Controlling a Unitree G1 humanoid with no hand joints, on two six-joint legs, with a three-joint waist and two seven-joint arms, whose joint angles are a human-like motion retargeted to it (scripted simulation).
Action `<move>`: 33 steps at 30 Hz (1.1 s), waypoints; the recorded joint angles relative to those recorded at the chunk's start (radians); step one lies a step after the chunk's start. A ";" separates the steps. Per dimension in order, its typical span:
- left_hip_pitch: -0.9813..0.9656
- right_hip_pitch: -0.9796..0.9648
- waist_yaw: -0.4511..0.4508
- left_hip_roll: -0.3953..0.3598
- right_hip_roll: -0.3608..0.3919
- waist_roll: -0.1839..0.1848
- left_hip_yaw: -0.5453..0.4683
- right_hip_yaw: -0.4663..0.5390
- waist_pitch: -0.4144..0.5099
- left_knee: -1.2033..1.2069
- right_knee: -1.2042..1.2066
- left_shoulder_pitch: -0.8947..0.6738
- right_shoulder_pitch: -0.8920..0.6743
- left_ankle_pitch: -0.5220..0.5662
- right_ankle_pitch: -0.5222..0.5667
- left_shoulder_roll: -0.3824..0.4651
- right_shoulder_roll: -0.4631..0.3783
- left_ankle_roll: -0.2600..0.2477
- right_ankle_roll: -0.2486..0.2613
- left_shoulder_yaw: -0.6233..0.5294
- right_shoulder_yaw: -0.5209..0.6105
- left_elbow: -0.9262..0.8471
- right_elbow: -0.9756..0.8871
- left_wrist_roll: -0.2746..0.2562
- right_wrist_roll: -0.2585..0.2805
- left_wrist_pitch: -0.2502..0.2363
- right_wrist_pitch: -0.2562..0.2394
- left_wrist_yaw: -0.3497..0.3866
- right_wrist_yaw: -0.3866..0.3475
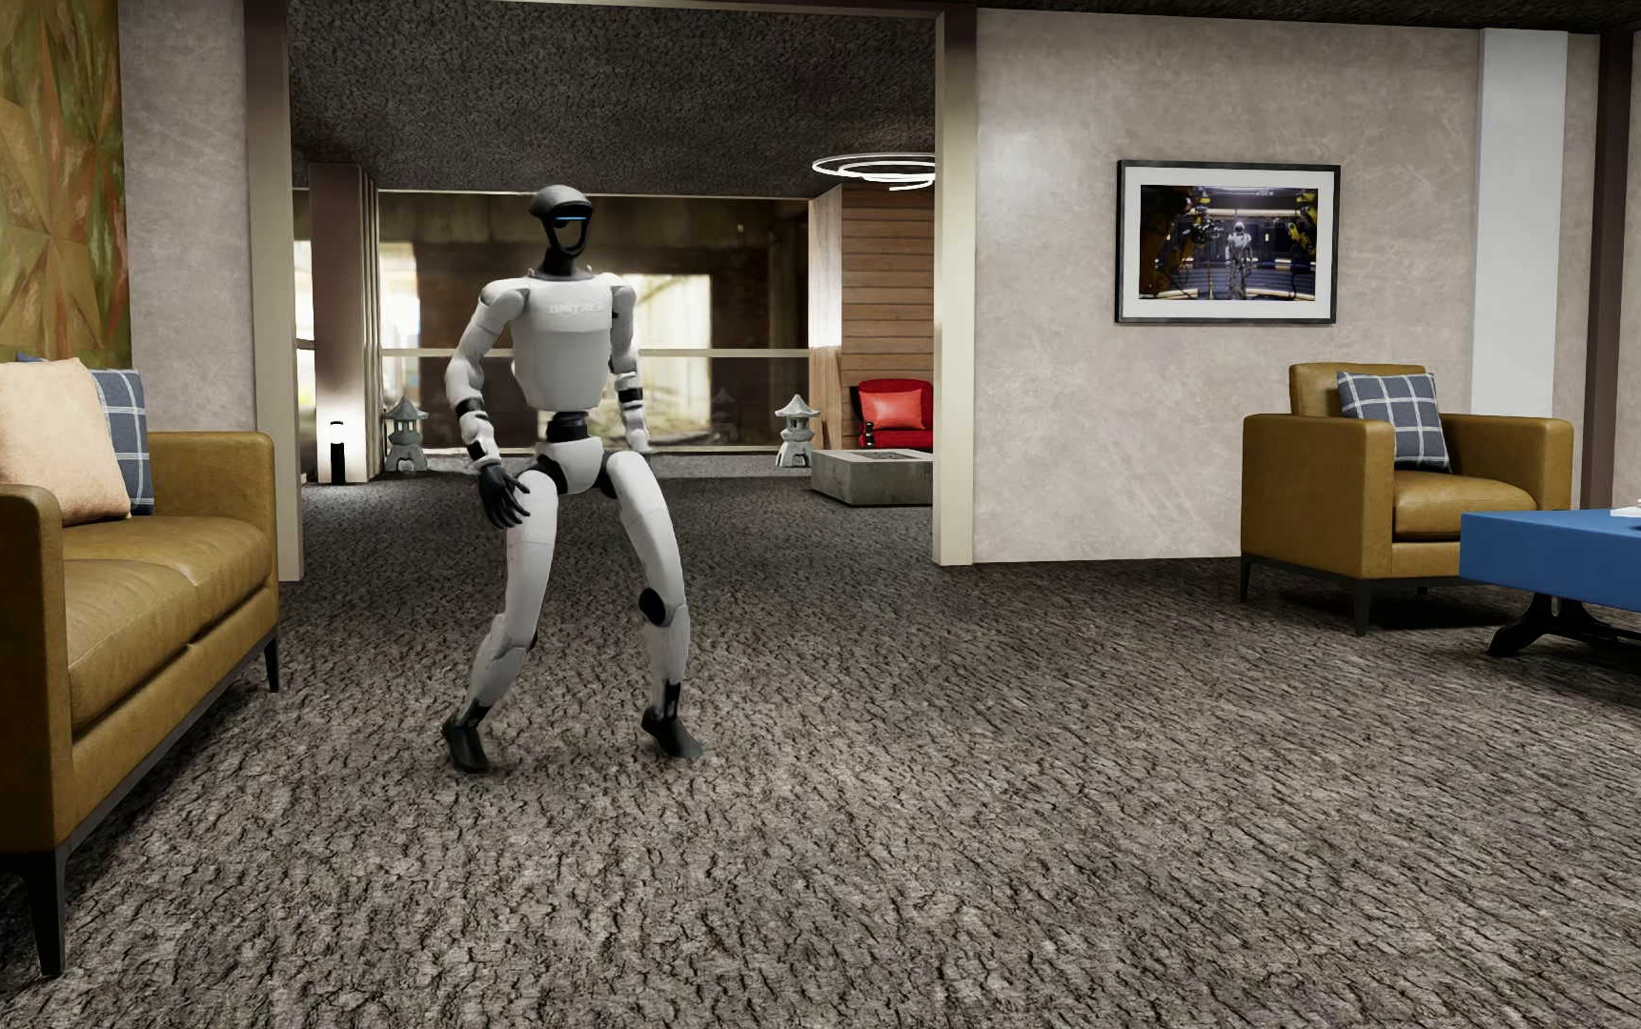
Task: Go to the dark blue coffeetable
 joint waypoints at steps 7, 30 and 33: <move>-0.145 0.235 0.112 0.063 0.041 -0.014 0.000 0.000 -0.026 0.191 -0.113 0.047 0.085 0.253 0.072 -0.037 0.039 0.000 0.000 -0.011 0.004 0.019 -0.046 0.000 0.000 0.000 0.000 0.000 0.000; 0.464 -0.400 -0.297 -0.065 0.299 0.040 0.000 0.000 0.031 0.652 0.203 -0.242 0.119 0.079 -0.006 0.050 0.082 0.000 0.000 -0.154 0.190 -0.100 0.450 0.000 0.000 0.000 0.000 0.000 0.000; 0.122 -0.029 -0.077 -0.135 0.306 -0.011 0.000 0.000 0.011 0.616 -0.048 -0.068 0.094 0.049 0.032 -0.006 0.101 0.000 0.000 -0.099 0.083 -0.010 0.184 0.000 0.000 0.000 0.000 0.000 0.000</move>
